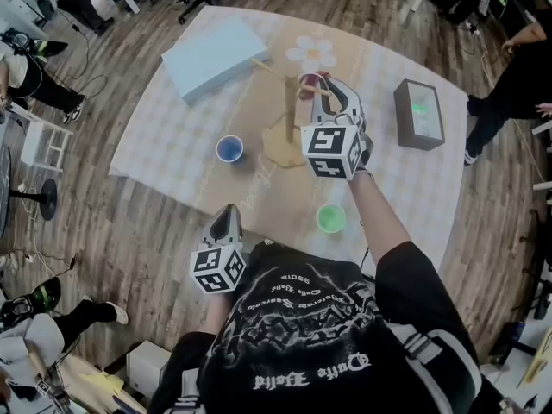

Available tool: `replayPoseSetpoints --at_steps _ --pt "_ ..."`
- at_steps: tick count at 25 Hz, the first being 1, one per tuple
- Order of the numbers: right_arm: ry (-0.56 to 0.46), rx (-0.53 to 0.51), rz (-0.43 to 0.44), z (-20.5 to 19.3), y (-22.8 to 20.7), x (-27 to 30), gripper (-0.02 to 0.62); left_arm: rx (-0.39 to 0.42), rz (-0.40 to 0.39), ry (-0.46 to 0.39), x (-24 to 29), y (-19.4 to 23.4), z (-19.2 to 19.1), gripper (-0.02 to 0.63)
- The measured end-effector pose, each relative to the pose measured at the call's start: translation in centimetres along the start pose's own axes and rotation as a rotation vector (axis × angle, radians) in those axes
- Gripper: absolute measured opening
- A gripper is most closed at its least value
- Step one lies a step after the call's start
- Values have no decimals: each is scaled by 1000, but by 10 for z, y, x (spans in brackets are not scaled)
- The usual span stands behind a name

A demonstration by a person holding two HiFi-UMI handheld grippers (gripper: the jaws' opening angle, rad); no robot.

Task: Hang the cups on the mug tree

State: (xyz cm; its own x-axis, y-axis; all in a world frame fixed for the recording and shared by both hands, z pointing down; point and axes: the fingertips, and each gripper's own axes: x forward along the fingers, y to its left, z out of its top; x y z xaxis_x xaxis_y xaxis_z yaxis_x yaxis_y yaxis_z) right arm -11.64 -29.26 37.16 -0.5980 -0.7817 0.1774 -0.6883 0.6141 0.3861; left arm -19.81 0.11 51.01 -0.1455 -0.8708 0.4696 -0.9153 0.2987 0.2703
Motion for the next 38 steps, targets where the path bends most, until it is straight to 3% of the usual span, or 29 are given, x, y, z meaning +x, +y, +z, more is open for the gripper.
replayPoseSetpoints --at_steps 12,38 --pt "-64 -111 25 8 16 -13 31 -7 -18 6 4 -1 -3 20" --pt "-45 -132 93 -10 48 -34 26 -14 -43 17 12 -7 -7 20"
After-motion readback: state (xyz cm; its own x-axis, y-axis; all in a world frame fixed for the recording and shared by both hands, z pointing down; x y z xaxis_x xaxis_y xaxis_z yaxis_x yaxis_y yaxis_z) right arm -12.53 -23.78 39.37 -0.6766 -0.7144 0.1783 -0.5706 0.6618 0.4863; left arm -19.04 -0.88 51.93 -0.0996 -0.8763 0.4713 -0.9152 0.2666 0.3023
